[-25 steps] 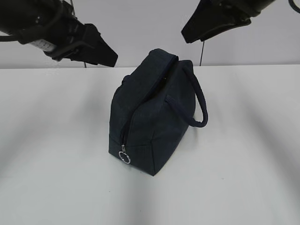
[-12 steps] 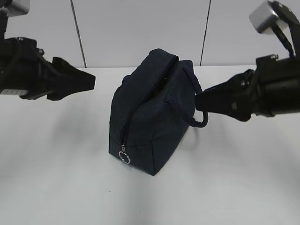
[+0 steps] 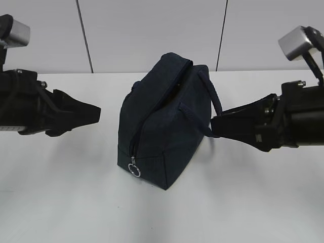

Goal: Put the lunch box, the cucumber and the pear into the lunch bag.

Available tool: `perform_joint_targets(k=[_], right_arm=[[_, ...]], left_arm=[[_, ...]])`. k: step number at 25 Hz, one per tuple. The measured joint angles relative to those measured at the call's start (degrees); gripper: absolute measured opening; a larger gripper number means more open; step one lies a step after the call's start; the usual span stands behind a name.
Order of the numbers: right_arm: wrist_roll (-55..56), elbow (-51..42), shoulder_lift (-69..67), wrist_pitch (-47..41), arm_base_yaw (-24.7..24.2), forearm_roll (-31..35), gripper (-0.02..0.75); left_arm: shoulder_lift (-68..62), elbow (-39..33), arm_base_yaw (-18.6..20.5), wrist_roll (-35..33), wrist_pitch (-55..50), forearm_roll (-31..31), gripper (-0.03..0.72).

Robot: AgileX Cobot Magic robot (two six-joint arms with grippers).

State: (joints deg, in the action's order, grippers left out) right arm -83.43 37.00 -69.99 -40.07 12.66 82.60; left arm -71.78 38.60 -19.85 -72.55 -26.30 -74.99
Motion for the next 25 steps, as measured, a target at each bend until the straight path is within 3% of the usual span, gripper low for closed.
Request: perform_joint_targets(k=[8,15,18,21,25], right_arm=[[-0.12,-0.08,0.0,-3.2,0.0,0.94,0.247],[-0.2,0.04,0.0,-3.77,0.0,3.54,0.241],[3.62,0.89,0.67,-0.23,0.82,-5.14,0.24],[12.0,1.25,3.1,11.8,3.94,-18.37,0.24],[24.48,-0.31,7.08,28.82,14.06,-31.94,0.24]], left_arm=[[0.0,0.0,0.0,0.0,0.0,0.0,0.235],[0.0,0.0,0.0,0.0,0.0,-0.06,0.232],[0.0,0.0,0.0,0.0,-0.05,-0.06,0.232],[0.0,0.0,0.0,0.0,-0.05,-0.06,0.232],[0.0,0.0,0.0,0.0,-0.05,-0.06,0.231]])
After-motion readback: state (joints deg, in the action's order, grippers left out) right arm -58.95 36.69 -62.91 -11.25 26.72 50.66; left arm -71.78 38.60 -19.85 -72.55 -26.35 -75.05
